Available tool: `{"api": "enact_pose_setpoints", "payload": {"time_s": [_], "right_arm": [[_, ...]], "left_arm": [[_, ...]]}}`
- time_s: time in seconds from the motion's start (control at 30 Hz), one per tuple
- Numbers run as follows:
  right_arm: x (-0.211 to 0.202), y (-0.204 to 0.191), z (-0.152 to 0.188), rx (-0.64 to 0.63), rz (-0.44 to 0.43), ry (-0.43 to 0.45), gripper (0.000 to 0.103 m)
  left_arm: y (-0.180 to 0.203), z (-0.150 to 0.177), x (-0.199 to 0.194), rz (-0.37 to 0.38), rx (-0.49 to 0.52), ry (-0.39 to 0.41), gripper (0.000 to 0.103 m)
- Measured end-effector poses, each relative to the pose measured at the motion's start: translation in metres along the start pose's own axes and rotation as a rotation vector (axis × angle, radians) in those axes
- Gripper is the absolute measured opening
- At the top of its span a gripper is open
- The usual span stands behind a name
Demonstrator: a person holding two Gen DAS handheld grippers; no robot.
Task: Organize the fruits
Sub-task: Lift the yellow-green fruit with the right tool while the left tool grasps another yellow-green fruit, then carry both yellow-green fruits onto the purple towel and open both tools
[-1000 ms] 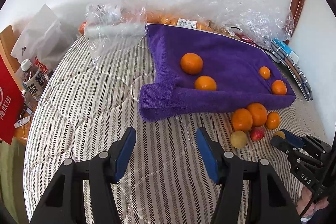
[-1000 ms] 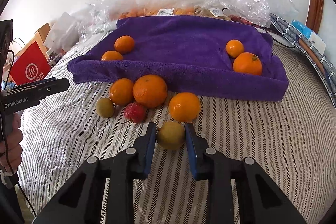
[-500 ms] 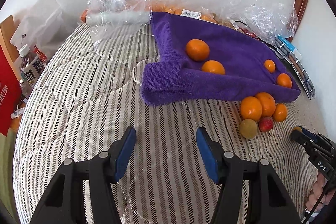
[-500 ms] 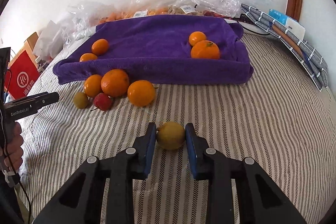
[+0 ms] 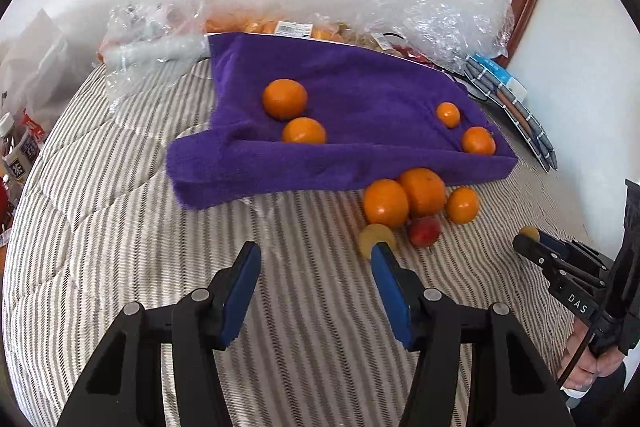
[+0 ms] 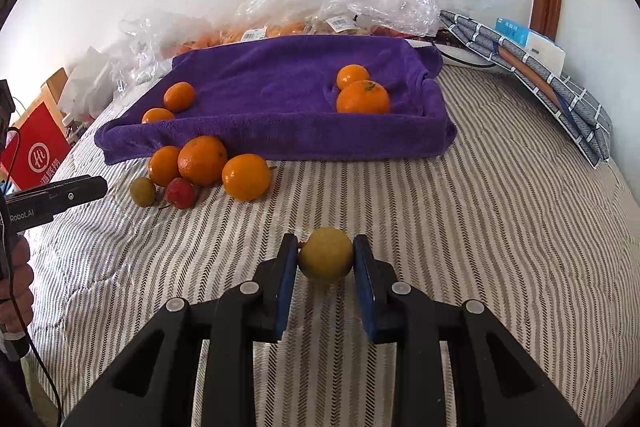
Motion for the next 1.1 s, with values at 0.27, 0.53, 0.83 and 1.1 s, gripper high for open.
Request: {"api": "enact_pose_setpoints", "payload": {"time_s": [0.27, 0.53, 0.83, 1.1], "right_arm": [[-0.012, 0.026, 0.006, 0.001, 0.058, 0.003, 0.028], [-0.011, 0.038, 0.011, 0.014, 0.062, -0.003, 0.028], [-0.019, 0.042, -0.020, 0.033, 0.067, 0.046, 0.028], [-0.014, 0.047, -0.070, 0.044, 0.054, 0.105, 0.028]], "left_arm": [[0.031, 0.008, 0.024, 0.008, 0.025, -0.061, 0.037], [0.036, 0.009, 0.030, -0.002, 0.044, -0.056, 0.024], [0.027, -0.010, -0.002, -0.043, 0.037, 0.020, 0.024], [0.010, -0.054, -0.016, -0.082, -0.019, 0.102, 0.024]]}}
Point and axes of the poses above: each gripper's, at about its wrist camera, not at the fingertips, and x roughly the way its jaws point, y to its right, z to its underside, the point moved 5 cm from there along x, roughly the way its jaws point, and after that the axes turned 11 degrees about -x, right-handed, at the moved point
